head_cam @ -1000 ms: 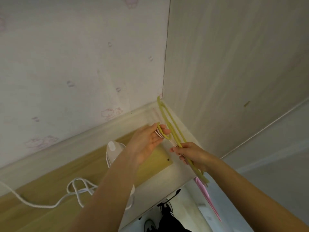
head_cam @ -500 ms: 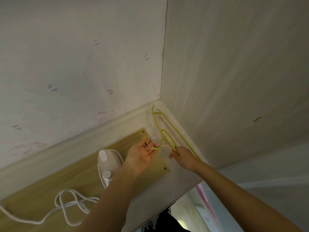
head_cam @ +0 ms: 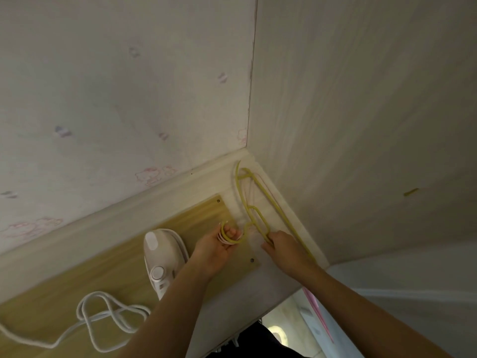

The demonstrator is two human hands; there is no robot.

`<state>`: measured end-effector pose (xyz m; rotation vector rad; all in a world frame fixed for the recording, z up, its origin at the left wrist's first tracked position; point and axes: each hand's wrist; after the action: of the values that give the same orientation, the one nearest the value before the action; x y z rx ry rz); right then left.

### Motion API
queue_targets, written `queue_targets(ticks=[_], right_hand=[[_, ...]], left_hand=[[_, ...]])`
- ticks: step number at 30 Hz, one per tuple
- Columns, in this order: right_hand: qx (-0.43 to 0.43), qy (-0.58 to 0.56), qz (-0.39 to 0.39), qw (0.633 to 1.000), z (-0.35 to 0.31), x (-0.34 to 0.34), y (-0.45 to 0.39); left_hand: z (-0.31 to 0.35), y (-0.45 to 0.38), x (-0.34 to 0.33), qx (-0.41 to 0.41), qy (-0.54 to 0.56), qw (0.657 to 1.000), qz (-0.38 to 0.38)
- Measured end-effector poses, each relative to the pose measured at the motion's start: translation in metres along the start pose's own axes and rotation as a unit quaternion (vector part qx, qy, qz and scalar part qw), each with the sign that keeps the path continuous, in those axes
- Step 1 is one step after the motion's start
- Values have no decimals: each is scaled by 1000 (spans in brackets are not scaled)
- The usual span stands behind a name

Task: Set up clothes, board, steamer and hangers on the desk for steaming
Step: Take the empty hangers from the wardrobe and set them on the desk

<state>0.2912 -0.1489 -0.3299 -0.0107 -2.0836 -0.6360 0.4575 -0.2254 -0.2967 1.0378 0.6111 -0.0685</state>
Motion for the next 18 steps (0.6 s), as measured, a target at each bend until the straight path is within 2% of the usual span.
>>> queue_targets(ticks=[3,8,11,18], right_hand=[[6,-6,35,999,2,0,2],[-19,-106,94,990,6,-2,0],[-31,-96,125,987,7,-1,1],[-25,-33,90,995,15,-12,-1]], left_hand=[[-1,-4,1,3,17,1000,-2],[-5,-12,-2,1,26,1000,5],[-7,-17,-5,-10,26,999,19],[-5,-24,1,-7,54,998,37]])
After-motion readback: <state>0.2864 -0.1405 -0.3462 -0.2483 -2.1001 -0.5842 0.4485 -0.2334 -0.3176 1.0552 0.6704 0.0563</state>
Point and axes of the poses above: each hand's wrist, its own y-axis away from the middle knuckle, its own x-axis out of the back of the hand, z = x × y, and after that the axes turned 2 degrees about -x, right-handed
